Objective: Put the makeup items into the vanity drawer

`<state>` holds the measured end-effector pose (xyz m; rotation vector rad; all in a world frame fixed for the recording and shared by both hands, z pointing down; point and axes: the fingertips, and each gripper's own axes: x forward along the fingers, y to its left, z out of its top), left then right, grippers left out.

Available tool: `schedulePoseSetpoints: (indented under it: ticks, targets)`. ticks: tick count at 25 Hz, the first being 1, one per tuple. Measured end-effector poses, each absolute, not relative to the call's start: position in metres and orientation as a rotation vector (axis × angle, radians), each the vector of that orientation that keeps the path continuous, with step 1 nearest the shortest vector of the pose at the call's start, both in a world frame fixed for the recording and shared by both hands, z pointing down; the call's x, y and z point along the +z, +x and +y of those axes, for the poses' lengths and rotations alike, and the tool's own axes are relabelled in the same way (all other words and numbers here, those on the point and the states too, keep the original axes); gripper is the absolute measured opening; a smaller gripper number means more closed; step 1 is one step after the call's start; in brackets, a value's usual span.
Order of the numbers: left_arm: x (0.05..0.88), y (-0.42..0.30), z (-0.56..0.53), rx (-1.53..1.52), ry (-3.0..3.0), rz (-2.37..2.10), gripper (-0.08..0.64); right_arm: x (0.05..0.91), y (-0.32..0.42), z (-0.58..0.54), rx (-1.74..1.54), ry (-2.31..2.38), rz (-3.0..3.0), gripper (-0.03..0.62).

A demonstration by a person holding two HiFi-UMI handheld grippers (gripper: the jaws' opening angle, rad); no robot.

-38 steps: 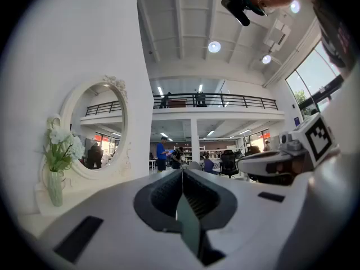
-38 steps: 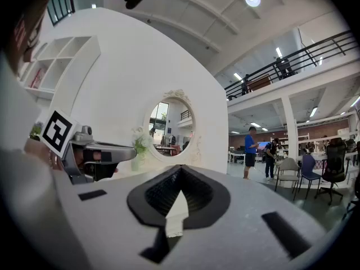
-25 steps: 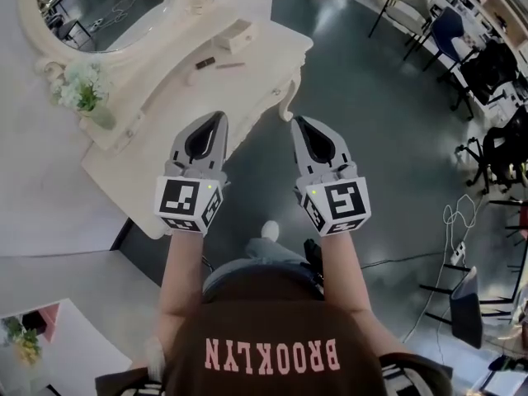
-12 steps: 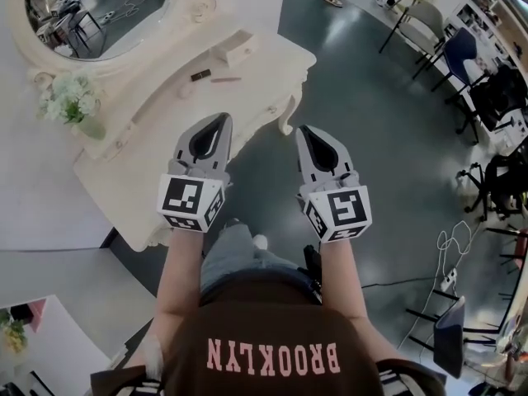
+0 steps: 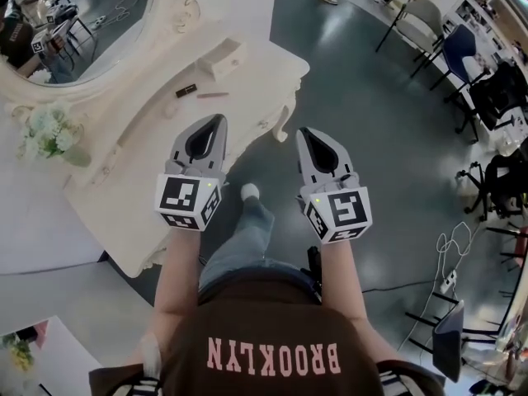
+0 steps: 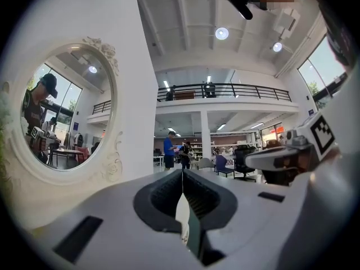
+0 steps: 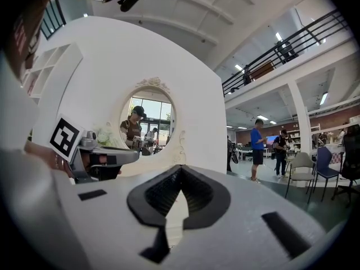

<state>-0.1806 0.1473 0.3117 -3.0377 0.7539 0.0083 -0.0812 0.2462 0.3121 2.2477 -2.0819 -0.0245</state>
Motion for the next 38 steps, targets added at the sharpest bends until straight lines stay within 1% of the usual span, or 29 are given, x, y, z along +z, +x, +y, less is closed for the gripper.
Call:
schedulePoseSetpoints:
  ticks: [12, 19, 25, 32, 38]
  targets:
    - [0.33, -0.103, 0.017, 0.009, -3.084, 0.891, 0.006, 0.322, 0.005, 0.115, 0.016, 2.163, -2.131, -0.002]
    - [0.336, -0.082, -0.075, 0.024, -3.098, 1.074, 0.006, 0.325, 0.043, 0.031, 0.04, 2.055, -2.17, -0.002]
    - [0.355, -0.067, -0.123, -0.024, -3.098, 1.149, 0.006, 0.338, 0.065, -0.027, 0.065, 2.005, -2.198, -0.002]
    - [0.368, -0.07, -0.145, -0.069, -3.078, 1.239, 0.006, 0.351, 0.069, -0.062, 0.114, 1.933, -2.25, -0.002]
    - [0.373, -0.085, -0.158, -0.081, -3.008, 1.433, 0.006, 0.356, 0.077, -0.089, 0.14, 1.855, -2.32, -0.003]
